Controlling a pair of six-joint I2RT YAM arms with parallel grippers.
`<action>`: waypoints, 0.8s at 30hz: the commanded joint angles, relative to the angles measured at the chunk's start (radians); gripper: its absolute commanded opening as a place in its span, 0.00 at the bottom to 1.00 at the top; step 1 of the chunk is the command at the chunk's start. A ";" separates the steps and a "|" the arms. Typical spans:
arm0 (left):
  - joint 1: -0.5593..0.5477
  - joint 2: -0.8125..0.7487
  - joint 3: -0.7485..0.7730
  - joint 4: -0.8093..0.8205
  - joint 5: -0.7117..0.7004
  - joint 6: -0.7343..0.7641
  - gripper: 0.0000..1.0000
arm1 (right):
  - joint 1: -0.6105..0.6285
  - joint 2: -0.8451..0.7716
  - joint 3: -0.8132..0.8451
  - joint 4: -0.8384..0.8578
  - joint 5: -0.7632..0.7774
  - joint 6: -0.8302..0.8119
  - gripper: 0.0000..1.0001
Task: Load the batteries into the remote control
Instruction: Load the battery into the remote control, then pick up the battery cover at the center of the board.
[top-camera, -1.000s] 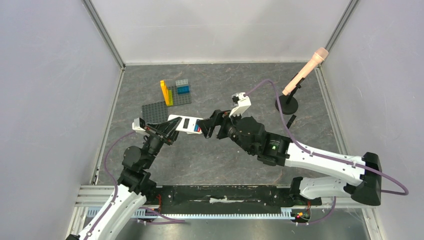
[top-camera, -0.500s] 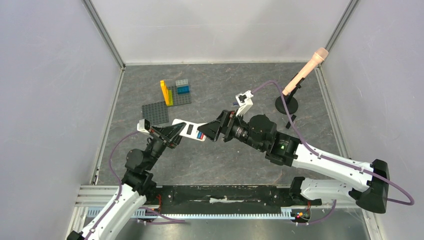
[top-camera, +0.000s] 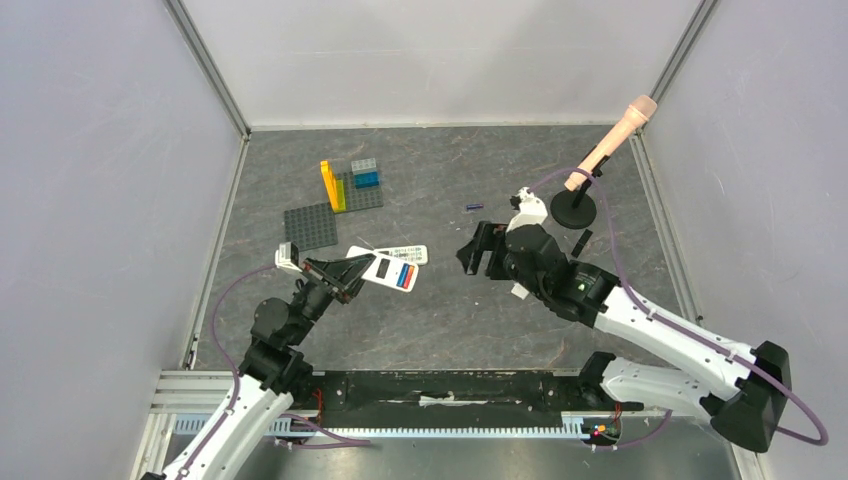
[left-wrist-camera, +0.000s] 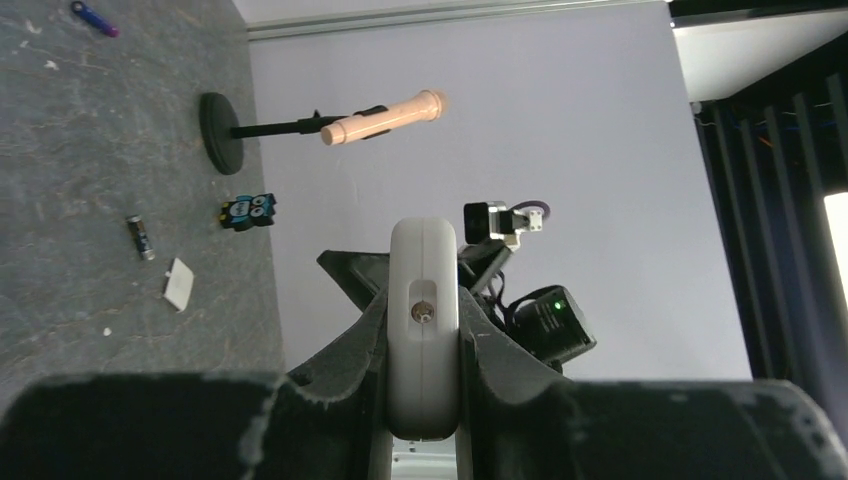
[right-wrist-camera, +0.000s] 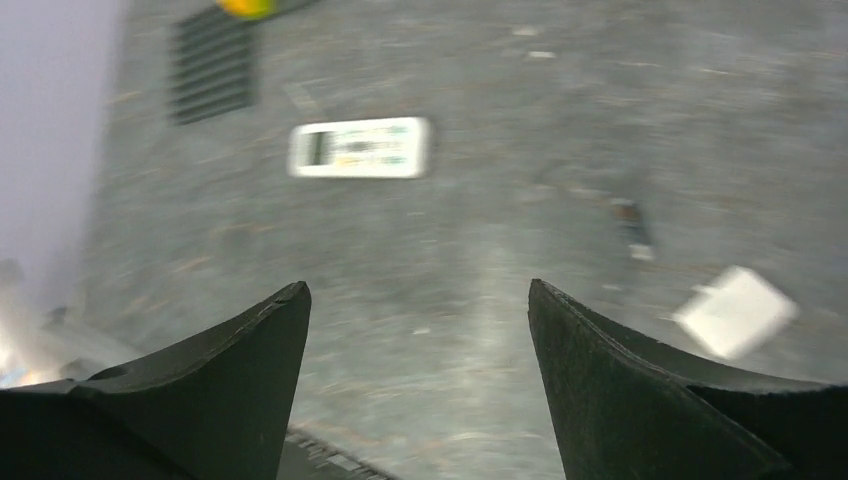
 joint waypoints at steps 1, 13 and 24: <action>0.000 -0.001 0.049 -0.040 0.005 0.079 0.02 | -0.113 0.035 -0.063 -0.187 0.129 -0.073 0.82; 0.001 0.057 0.077 0.000 0.014 0.141 0.02 | -0.252 0.270 0.065 -0.272 -0.144 -0.783 0.84; 0.001 0.150 0.106 0.061 0.086 0.186 0.02 | -0.356 0.422 0.074 -0.397 -0.189 -1.047 0.85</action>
